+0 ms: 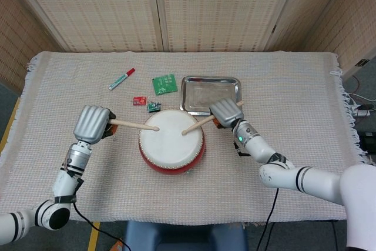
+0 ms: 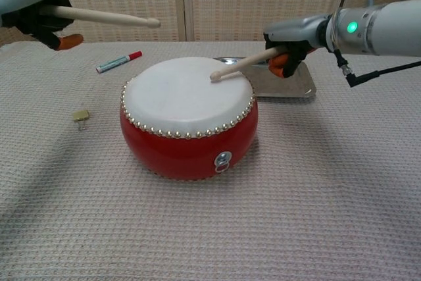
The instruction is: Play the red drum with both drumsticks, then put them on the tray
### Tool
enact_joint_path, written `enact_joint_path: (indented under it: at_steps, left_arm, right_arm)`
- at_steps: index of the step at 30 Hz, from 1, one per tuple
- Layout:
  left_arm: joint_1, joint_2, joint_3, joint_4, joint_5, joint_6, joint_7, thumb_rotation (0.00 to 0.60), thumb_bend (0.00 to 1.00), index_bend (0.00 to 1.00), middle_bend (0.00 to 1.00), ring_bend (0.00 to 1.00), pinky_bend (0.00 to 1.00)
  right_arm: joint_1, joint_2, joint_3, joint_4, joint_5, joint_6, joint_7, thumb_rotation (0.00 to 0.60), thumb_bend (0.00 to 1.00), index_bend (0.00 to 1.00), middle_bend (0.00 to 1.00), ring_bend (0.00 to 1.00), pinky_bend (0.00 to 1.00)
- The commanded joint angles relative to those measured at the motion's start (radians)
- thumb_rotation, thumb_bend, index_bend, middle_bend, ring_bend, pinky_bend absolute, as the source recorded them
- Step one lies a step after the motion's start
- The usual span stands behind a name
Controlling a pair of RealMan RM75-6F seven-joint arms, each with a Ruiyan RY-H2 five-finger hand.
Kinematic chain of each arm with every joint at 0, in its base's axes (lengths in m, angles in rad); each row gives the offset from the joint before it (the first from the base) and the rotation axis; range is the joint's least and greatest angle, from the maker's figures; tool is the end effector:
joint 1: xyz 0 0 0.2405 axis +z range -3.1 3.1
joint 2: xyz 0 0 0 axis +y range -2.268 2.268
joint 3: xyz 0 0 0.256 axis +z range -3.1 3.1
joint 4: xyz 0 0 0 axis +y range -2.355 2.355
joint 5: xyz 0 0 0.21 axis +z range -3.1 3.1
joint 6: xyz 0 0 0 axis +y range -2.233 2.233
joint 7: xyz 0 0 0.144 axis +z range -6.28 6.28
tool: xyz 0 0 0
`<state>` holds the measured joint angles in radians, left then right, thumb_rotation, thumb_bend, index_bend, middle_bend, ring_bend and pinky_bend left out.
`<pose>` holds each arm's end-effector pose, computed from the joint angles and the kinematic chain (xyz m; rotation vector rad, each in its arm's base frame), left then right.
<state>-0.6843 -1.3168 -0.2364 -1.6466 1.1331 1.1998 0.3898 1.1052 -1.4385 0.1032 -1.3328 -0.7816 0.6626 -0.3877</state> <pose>-0.1504 0.3555 0.0916 -1.6105 -0.7230 -1.0351 -0.1093 -0.4245 0.0034 2.0267 -0.8615 0.6548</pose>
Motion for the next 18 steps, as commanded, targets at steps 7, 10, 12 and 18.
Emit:
enact_joint_path:
  at_steps: [7,10,12,18]
  left_arm:
    - [0.054,0.043,0.016,-0.011,0.047,0.02,-0.094,0.6,0.42,1.0,1.0,1.0,1.0]
    - [0.061,0.041,0.026,-0.003,0.056,0.014,-0.106,0.6,0.42,1.0,1.0,1.0,1.0]
    - [0.065,0.04,0.03,0.0,0.06,0.011,-0.113,0.6,0.42,1.0,1.0,1.0,1.0]
    - [0.075,0.042,0.033,-0.004,0.072,0.011,-0.135,0.6,0.41,1.0,1.0,1.0,1.0]
  right_arm:
    - [-0.052,0.046,0.107,0.003,-0.036,0.013,0.198,0.6,0.56,1.0,1.0,1.0,1.0]
    - [-0.068,0.047,0.123,0.054,-0.05,-0.006,0.255,0.6,0.56,1.0,1.0,1.0,1.0]
    - [-0.067,0.029,0.117,0.11,-0.049,-0.035,0.267,0.6,0.56,1.0,1.0,1.0,1.0]
    - [-0.042,-0.096,0.09,0.355,-0.045,-0.148,0.286,0.6,0.48,1.0,1.0,1.0,1.0]
